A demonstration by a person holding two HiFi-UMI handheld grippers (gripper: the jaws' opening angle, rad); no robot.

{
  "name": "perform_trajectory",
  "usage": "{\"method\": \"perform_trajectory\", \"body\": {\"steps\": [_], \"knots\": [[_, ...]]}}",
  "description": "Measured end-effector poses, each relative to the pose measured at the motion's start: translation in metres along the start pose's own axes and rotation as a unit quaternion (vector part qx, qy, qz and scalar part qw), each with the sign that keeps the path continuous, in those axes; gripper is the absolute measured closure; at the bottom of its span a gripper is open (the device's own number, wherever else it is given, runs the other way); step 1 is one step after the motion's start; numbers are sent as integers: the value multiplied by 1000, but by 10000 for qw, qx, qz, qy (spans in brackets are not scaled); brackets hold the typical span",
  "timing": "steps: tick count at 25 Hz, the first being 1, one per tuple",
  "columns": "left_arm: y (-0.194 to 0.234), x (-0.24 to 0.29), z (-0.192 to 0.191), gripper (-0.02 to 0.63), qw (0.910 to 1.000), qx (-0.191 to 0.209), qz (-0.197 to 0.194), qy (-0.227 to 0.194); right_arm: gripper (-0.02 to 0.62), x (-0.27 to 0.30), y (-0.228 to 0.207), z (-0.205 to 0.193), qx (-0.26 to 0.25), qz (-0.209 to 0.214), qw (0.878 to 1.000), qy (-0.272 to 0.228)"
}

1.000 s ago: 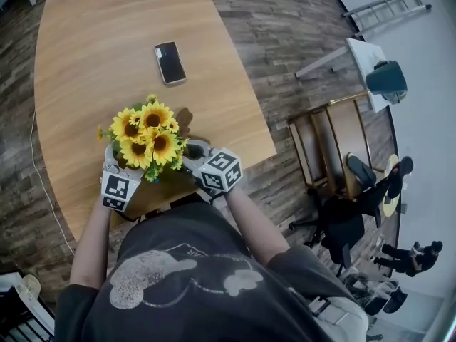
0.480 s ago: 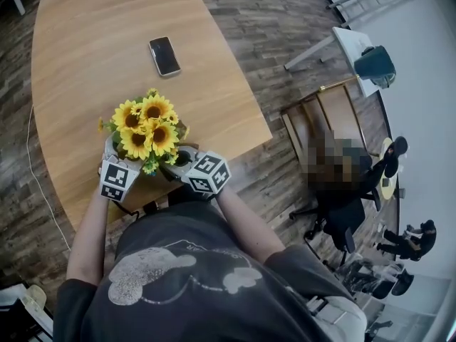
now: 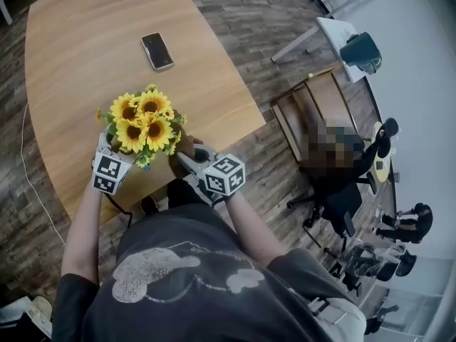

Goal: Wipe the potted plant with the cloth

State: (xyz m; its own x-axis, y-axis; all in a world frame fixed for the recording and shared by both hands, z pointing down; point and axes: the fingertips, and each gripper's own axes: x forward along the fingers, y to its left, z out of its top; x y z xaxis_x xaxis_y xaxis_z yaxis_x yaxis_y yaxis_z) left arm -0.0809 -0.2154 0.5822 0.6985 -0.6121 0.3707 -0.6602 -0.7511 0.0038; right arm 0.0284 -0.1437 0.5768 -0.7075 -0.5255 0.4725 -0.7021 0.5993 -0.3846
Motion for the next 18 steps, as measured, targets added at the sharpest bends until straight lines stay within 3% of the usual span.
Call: {"method": "perform_trajectory", "body": {"steps": [7, 11, 15, 18], "knots": [[6, -12, -1, 161, 9984, -325, 452, -14, 538, -42, -42, 19, -174, -502, 9984, -207], [9, -23, -7, 284, 9953, -443, 860, 101, 538, -49, -73, 41, -411, -546, 9974, -227], [16, -40, -9, 387, 9867, -614, 1502, 124, 538, -27, -93, 68, -743, -203, 9970, -125], [16, -46, -14, 331, 9786, -881, 1856, 111, 538, 9, -92, 81, -1100, 356, 9932, 163]]}}
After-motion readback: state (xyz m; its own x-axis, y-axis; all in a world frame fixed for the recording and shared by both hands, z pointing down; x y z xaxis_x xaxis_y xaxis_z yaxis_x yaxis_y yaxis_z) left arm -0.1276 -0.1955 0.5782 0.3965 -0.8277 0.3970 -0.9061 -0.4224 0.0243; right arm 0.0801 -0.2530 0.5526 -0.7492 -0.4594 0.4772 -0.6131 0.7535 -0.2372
